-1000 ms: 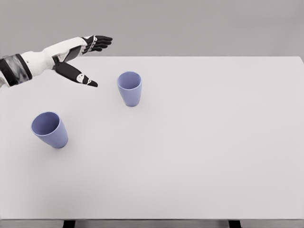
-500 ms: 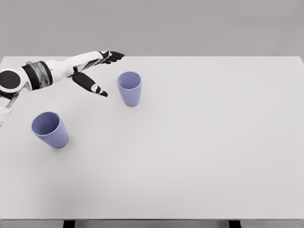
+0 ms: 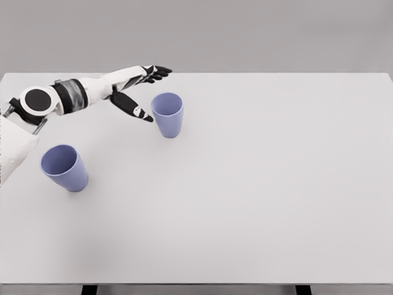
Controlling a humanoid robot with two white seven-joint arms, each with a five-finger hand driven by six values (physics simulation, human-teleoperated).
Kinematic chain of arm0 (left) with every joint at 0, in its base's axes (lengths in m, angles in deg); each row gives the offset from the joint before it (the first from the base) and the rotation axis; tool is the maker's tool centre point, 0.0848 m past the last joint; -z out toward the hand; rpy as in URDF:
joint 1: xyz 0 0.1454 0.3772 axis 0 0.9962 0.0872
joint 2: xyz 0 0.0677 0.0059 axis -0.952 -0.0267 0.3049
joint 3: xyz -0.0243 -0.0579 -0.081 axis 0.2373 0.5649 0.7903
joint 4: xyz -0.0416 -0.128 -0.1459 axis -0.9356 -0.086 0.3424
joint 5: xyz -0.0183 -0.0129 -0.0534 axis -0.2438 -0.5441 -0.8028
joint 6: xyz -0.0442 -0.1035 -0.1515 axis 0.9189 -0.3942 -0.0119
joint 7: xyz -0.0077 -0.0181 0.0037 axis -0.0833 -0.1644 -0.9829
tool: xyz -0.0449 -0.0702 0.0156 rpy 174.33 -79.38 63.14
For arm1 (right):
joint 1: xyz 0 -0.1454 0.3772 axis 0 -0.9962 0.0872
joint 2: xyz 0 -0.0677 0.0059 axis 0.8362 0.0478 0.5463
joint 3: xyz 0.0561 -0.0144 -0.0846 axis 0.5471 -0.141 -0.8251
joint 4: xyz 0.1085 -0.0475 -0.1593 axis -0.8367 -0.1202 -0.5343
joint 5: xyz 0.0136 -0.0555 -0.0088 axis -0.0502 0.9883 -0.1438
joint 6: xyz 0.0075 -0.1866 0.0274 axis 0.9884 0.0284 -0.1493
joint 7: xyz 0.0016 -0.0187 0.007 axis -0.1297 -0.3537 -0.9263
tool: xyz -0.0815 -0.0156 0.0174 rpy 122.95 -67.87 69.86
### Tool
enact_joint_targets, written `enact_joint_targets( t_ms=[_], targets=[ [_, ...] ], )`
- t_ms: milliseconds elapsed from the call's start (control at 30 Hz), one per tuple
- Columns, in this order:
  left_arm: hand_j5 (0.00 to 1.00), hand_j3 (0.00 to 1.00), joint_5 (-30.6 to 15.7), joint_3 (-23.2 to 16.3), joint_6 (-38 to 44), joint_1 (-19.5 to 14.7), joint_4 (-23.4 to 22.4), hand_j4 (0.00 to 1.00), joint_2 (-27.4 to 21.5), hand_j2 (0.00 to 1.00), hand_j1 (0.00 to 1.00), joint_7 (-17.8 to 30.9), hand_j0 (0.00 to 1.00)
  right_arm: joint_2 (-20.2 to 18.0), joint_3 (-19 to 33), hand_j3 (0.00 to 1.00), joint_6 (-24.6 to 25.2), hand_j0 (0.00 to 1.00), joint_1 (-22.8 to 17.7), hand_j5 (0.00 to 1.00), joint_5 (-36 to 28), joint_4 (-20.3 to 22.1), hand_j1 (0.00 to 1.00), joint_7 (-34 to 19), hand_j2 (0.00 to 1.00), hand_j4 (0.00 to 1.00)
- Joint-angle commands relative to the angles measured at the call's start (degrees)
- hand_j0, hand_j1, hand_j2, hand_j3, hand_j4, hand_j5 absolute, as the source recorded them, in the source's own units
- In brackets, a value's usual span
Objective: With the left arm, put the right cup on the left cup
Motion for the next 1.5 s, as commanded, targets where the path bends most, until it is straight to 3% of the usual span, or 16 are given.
enact_joint_targets(
  t_ms=[0, 1467],
  targets=[
    [1.0, 1.0, -0.2, -0.8, 0.0, 0.0, -1.3, 1.0, 1.0, 1.0, 1.0, -0.5, 1.0, 0.0, 0.0, 1.0, 0.0, 1.0, 0.0, 1.0, 0.0, 0.0, 1.0, 0.0, 1.0, 1.0],
    [1.0, 1.0, -0.8, -1.9, 0.0, -0.2, -4.2, 1.0, 3.7, 1.0, 1.0, -1.0, 1.0, 0.0, 0.0, 1.0, 0.0, 1.0, 0.0, 1.0, 0.0, 0.0, 1.0, 0.0, 1.0, 1.0]
  ],
)
